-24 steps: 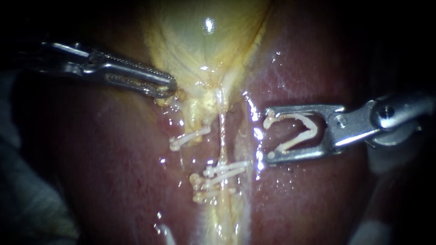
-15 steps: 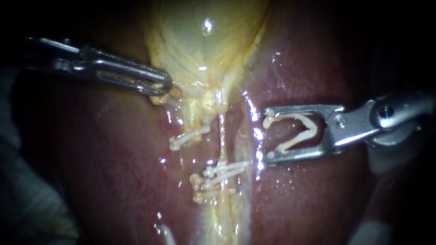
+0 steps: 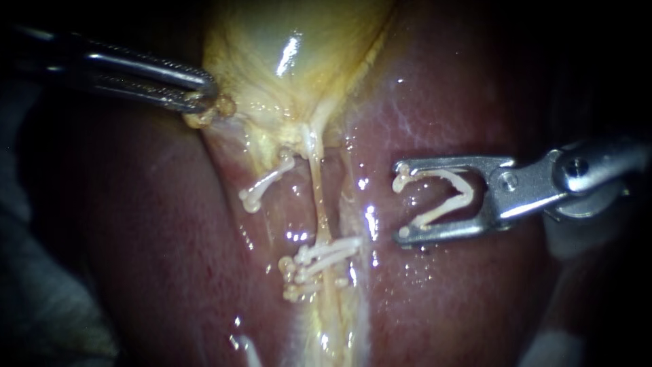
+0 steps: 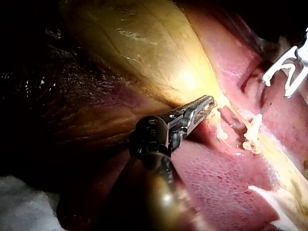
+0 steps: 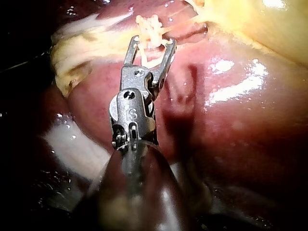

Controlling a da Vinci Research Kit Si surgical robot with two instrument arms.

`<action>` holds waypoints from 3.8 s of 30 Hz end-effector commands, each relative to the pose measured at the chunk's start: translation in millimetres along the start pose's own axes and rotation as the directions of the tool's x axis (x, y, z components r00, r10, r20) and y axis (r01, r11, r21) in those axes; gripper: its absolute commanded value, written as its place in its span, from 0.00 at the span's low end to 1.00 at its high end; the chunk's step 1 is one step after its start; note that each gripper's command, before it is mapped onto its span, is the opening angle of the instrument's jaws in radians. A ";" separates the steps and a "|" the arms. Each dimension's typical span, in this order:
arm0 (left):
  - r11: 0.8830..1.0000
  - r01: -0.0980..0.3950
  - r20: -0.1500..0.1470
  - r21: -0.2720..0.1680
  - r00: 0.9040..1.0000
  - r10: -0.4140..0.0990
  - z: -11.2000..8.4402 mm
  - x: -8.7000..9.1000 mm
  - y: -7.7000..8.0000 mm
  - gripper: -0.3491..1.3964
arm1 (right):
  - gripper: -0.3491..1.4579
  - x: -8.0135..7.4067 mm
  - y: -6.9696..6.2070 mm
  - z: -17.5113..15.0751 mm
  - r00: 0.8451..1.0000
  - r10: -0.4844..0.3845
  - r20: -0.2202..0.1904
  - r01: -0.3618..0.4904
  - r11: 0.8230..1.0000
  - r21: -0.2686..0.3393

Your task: Clipping third clip right tube

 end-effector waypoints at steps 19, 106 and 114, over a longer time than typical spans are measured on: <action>1.000 -0.001 -0.002 0.006 1.000 0.001 0.4 -0.3 0.3 0.00 | 0.44 -2.8 2.8 5.0 0.960 0.275 -0.056 -0.273 0.961 0.037; 1.000 -0.005 -0.004 0.009 1.000 0.005 0.7 -1.1 0.1 0.00 | 0.11 -3.1 6.3 14.9 0.748 0.623 -0.227 -0.539 0.771 0.340; 1.000 -0.005 -0.004 0.010 1.000 0.005 0.7 -1.2 0.1 0.00 | 0.00 -3.2 6.2 14.7 0.718 0.664 -0.211 -0.579 0.737 0.350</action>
